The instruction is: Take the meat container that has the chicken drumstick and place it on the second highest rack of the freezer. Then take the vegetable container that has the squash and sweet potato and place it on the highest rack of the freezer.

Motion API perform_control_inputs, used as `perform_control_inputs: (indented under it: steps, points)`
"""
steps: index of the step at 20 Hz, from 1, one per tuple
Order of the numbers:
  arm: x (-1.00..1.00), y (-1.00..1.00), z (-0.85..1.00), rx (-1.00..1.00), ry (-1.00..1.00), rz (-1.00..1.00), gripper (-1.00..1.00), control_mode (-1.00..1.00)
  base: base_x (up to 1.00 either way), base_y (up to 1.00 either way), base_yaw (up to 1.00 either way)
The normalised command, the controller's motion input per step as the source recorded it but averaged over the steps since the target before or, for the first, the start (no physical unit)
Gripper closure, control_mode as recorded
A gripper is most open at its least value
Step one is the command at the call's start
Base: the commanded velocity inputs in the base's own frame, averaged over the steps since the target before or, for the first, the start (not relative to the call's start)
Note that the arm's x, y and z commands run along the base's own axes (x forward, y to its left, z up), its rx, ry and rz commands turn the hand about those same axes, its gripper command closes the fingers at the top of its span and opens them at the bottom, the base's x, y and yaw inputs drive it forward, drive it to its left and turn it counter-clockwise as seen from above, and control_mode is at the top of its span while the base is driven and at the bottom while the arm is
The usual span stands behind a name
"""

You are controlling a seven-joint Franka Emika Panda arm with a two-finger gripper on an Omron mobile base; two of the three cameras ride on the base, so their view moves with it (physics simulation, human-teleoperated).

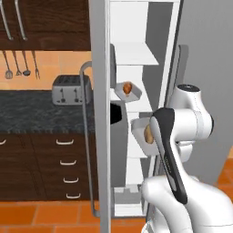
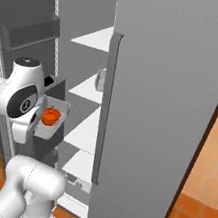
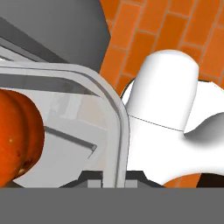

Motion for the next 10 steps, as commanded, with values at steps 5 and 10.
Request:
perform_control_inputs:
  steps: [5, 10]
  points:
    - [0.00, 0.00, 0.00, 0.00, 0.00, 0.00, 1.00, 1.00, 0.57, -0.22, 0.26]
    - [0.00, 0.00, 0.00, 0.00, 0.00, 0.00, 1.00, 1.00, 0.46, -0.01, 0.03]
